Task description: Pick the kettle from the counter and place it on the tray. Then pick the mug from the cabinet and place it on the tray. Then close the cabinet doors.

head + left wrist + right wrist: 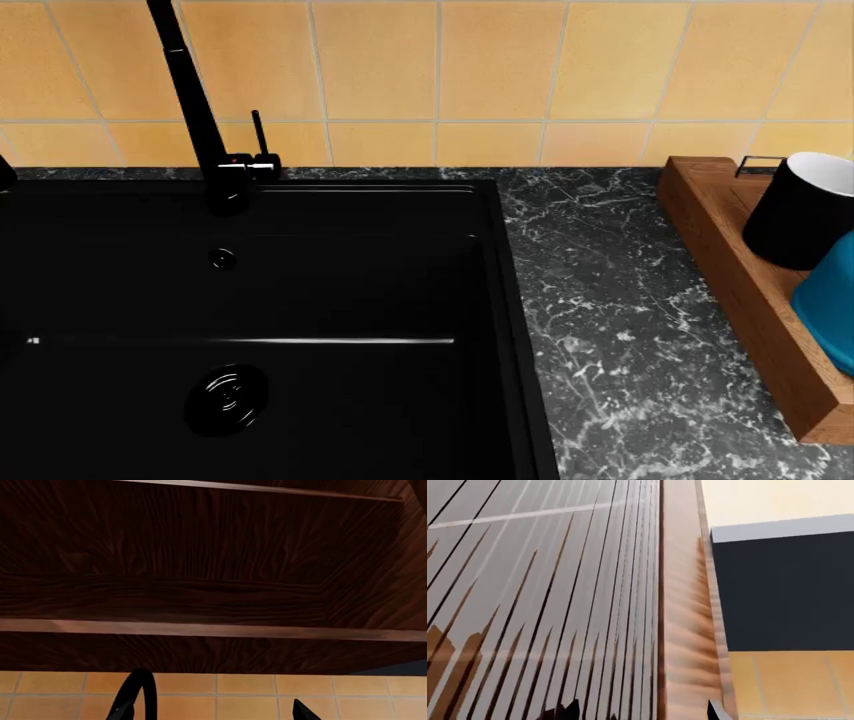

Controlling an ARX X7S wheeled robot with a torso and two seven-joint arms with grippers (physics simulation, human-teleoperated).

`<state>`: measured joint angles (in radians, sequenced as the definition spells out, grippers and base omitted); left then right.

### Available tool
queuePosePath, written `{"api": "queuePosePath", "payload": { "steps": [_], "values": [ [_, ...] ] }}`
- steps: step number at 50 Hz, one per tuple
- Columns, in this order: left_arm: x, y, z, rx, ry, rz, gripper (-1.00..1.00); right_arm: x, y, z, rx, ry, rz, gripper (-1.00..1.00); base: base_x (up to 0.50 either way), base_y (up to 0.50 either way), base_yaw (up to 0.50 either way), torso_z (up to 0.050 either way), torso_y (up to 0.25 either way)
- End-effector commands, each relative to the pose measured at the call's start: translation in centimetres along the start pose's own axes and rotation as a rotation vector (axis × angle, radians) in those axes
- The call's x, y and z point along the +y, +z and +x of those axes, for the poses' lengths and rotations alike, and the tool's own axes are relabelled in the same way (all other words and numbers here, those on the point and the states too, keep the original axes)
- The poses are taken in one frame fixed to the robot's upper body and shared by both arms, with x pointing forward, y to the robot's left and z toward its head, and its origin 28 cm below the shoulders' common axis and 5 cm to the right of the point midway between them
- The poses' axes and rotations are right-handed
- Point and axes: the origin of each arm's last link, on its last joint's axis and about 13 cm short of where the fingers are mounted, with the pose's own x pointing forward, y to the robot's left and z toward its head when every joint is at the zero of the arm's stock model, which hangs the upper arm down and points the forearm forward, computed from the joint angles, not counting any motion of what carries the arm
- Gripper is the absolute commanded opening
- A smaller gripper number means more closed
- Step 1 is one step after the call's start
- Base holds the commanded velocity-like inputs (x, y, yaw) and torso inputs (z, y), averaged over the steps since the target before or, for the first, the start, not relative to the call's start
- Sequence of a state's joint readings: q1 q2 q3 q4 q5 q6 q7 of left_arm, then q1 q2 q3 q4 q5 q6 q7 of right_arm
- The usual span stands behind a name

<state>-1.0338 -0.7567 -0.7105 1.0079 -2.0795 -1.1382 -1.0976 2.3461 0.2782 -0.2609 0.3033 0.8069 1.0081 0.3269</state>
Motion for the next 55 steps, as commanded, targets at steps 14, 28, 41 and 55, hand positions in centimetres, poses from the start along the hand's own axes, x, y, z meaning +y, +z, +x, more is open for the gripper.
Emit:
{"api": "queuePosePath", "payload": {
  "steps": [14,28,41,55],
  "values": [
    [0.3,0.3,-0.1,-0.007,0.009,0.002,1.00,3.3,-6.0,2.5,0.173,0.150,0.034,1.00,0.00,0.00,0.00,0.001,0.000],
    [0.6,0.2,-0.3,-0.004,0.018,0.002,1.00,3.9,-9.8,2.8,0.262,0.162,-0.087,1.00,0.00,0.00,0.00,0.000,0.000],
    [0.8,-0.1,-0.5,0.000,0.025,0.002,1.00,4.4,-13.4,2.6,0.351,0.174,-0.281,1.00,0.00,0.00,0.00,0.000,0.000],
    [0.8,-0.3,-0.7,0.003,0.029,0.002,1.00,4.4,-17.2,1.9,0.440,0.194,-0.466,1.00,0.01,0.00,0.00,0.000,0.000]
  ]
}}
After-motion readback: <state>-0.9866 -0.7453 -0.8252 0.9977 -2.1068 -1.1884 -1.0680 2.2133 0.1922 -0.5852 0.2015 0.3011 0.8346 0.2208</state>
